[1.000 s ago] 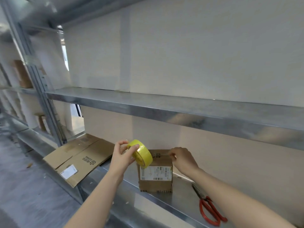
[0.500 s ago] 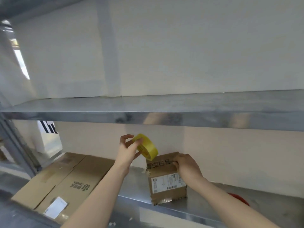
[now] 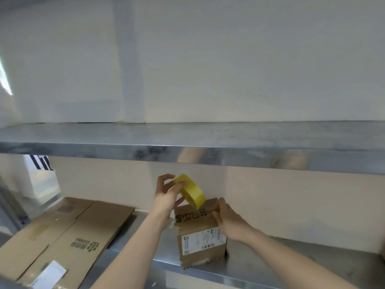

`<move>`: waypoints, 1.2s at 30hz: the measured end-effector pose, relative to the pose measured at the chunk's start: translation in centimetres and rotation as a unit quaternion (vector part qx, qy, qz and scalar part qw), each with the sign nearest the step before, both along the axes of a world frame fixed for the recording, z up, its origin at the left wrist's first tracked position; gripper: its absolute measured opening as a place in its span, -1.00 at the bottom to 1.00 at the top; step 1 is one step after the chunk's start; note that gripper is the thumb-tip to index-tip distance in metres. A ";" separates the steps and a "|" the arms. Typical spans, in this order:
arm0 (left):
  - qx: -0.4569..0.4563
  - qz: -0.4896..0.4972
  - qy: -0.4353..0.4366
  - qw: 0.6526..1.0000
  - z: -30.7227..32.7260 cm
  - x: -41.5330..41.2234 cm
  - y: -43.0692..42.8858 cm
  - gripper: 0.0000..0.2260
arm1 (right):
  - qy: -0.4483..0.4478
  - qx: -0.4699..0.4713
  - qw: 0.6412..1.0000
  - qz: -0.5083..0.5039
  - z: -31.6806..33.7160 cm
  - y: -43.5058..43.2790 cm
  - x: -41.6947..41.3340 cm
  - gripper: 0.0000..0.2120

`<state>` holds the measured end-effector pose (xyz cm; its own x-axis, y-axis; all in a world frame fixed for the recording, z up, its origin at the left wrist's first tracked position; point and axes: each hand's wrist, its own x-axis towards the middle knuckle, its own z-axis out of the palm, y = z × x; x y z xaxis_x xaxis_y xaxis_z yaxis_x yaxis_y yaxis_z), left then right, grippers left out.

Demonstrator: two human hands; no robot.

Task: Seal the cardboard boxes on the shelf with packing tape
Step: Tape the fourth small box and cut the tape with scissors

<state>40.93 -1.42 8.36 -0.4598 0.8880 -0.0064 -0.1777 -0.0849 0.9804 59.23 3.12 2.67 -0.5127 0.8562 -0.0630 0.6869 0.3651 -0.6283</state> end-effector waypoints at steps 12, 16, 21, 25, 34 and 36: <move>-0.047 -0.107 -0.083 0.990 1.6 2.1 3.8 -0.62 | 0.201 0.035 0.974 -0.103 2.6 0.9 -0.1 -0.54; -0.050 -0.164 -0.108 0.979 2.0 2.1 5.5 -0.89 | 0.189 0.093 0.964 -0.163 3.9 1.1 1.5 -0.81; -0.051 -0.124 -0.113 0.984 2.2 4.2 7.7 -0.92 | 0.184 0.140 0.949 -0.215 5.0 -0.4 2.9 -0.82; -0.071 -0.137 -0.117 0.981 2.2 5.5 7.7 -0.98 | 0.178 0.162 0.936 -0.258 5.7 -1.4 3.8 -0.82; -0.102 -0.126 -0.056 0.985 1.5 6.7 7.1 -0.79 | 0.166 0.124 0.933 -0.295 6.1 -2.8 4.4 -0.80; -0.101 -0.128 -0.061 0.985 1.4 7.1 6.8 -0.80 | 0.165 0.123 0.932 -0.298 5.8 -3.1 4.7 -0.80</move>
